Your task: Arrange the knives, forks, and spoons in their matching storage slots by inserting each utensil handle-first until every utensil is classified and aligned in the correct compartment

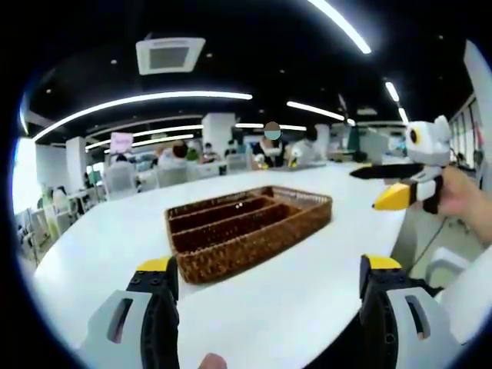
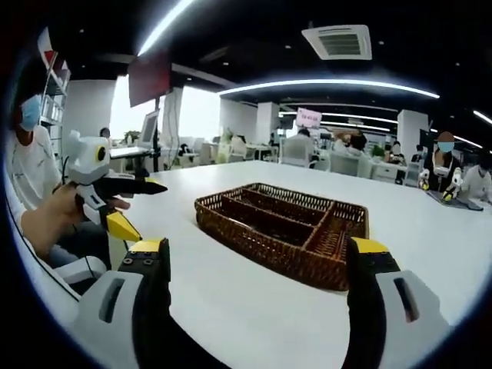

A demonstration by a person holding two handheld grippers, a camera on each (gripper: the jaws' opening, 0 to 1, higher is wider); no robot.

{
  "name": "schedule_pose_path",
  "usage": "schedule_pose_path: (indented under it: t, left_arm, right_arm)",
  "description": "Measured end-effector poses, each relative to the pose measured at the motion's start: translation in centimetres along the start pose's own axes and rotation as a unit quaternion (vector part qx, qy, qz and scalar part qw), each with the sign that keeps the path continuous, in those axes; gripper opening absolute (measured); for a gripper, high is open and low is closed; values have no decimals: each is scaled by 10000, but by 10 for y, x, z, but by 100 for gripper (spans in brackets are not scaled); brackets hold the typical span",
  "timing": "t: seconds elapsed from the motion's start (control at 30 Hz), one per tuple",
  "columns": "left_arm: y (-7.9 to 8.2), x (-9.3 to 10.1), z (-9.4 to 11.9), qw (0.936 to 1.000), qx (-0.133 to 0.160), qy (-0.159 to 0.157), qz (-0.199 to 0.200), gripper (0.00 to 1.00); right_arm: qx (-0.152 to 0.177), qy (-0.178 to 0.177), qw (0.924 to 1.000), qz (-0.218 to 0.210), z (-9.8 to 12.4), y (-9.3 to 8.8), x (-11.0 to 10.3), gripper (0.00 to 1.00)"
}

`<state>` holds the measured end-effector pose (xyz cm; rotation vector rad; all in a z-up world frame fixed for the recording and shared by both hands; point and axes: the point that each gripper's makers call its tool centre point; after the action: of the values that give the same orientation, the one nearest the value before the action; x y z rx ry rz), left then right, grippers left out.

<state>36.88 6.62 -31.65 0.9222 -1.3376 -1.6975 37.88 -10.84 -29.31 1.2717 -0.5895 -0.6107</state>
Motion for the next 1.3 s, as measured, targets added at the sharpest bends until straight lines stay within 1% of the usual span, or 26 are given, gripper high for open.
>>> schedule_pose_path:
  t: [0.17,0.23,0.37,1.07,1.3]
  left_arm:
    - [1,-3,3,10000,8,34,31,98]
    - [-3,-2,4,10000,-74,32,-19,98]
    - [-6,0,4,9998,-152,19,-82,98]
    - [-1,4,9,9999,-100,11,-95,99]
    - [0,6,11,9999,-107,11,-110,99]
  right_arm:
    - [-24,-42,10000,-2,2,-3,0,97]
    - [-24,-22,10000,-93,3,-5,-1,97]
    - [-51,-47,9999,-99,5,-7,0,96]
    - [-2,-10,9998,-208,12,-7,-8,94]
    - [-88,21,9996,-254,13,-10,-11,92]
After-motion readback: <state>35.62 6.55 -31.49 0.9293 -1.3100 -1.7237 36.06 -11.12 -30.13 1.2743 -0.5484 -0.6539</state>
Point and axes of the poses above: the point that each gripper's makers call its tool centre point, and the gripper's own axes: z roughly backward along the fingers, x roughly to its right, y roughly out of its top, and after that the axes turned 9 degrees about y, right-handed
